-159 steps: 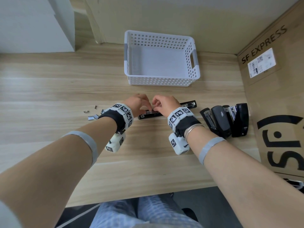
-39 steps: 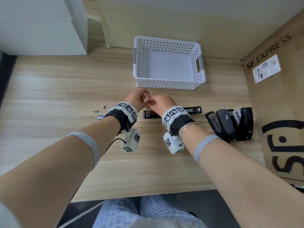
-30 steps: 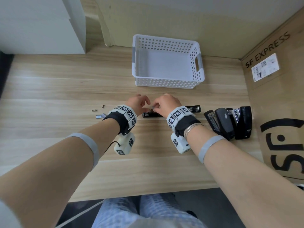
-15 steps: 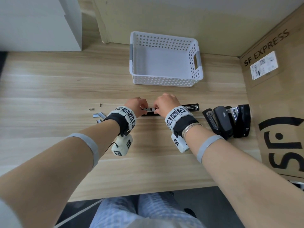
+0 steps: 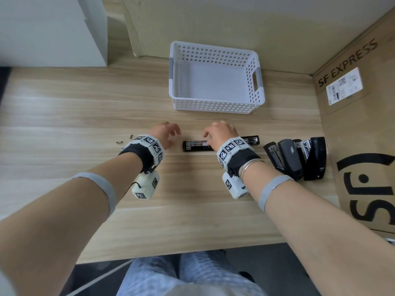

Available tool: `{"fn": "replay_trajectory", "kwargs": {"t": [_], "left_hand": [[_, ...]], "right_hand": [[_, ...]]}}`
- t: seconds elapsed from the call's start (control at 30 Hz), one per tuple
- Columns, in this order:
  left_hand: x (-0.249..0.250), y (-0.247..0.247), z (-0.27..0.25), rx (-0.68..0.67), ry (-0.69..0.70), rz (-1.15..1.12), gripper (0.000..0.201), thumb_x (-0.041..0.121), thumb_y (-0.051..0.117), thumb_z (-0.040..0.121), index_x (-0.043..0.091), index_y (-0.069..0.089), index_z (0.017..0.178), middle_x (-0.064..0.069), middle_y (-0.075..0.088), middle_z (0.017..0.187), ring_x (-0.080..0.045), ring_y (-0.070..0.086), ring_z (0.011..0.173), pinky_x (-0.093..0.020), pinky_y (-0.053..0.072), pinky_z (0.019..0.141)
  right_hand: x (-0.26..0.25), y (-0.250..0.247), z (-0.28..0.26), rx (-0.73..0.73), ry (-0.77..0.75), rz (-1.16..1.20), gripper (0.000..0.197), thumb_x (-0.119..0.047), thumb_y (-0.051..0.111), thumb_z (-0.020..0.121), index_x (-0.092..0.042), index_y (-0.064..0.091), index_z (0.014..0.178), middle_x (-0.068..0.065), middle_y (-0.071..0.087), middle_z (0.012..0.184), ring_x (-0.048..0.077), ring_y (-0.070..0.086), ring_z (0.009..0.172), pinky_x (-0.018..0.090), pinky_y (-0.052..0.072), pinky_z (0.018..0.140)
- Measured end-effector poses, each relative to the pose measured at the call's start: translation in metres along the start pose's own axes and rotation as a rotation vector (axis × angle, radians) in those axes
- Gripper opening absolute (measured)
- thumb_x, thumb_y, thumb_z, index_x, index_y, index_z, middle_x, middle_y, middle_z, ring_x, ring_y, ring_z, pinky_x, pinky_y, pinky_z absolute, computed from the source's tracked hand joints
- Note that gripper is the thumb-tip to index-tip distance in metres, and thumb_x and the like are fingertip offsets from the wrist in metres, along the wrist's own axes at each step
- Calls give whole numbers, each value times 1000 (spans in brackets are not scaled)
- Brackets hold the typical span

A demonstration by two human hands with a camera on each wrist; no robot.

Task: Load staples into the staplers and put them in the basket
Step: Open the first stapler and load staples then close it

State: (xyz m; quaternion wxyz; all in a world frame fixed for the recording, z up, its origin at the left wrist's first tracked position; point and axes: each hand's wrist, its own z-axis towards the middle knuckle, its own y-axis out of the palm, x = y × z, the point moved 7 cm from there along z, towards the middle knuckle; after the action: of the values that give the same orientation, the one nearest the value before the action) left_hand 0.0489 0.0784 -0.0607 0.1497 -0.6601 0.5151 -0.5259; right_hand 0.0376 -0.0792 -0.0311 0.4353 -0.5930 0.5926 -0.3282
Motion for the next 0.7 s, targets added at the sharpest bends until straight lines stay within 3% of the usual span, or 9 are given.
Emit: {"fn": "replay_trajectory", "kwargs": {"t": [0.1,0.17,0.27,0.4,0.57,0.7], "left_hand": [[-16,-7,-6,-1,-31,68,31,6,62,79,11,60,110,-13,55,113,-30,56,97,-29,44,81],[-20,-8,-9,8,-24,85,27,4,60,78,9,64,104,-15,55,106,-33,58,95,-26,43,75],[-21,-1,-11,5,-26,100,22,2,56,79,10,65,97,-9,52,94,-27,56,81,-17,38,64],[-19,5,-9,48,-4,40,23,1,52,81,7,65,98,-13,66,96,-24,57,75,-19,38,64],[-18,8,-5,6,0,133,18,8,57,84,8,63,101,-15,59,104,-34,60,92,-33,47,79],[-19,7,-4,-24,-55,148,23,16,56,86,8,59,107,-15,57,111,-34,57,99,-36,47,85]], "right_hand": [[1,-4,0,44,15,27,21,-17,58,91,-27,66,108,-2,61,116,21,46,117,35,33,100],[-2,-4,1,56,19,50,23,-14,57,91,-27,66,107,-3,61,117,21,46,119,35,32,101],[-8,0,0,32,6,70,21,-18,59,91,-25,65,110,-2,59,120,22,42,125,36,29,104],[-11,3,0,30,-5,85,20,-18,55,93,-25,66,109,-2,59,119,22,41,126,37,28,105],[-9,4,1,17,-3,91,20,-17,56,92,-25,65,108,-2,59,119,22,40,126,37,28,106],[-8,4,1,15,-3,95,21,-17,54,93,-26,66,108,-2,59,119,21,41,125,37,29,105]]}}
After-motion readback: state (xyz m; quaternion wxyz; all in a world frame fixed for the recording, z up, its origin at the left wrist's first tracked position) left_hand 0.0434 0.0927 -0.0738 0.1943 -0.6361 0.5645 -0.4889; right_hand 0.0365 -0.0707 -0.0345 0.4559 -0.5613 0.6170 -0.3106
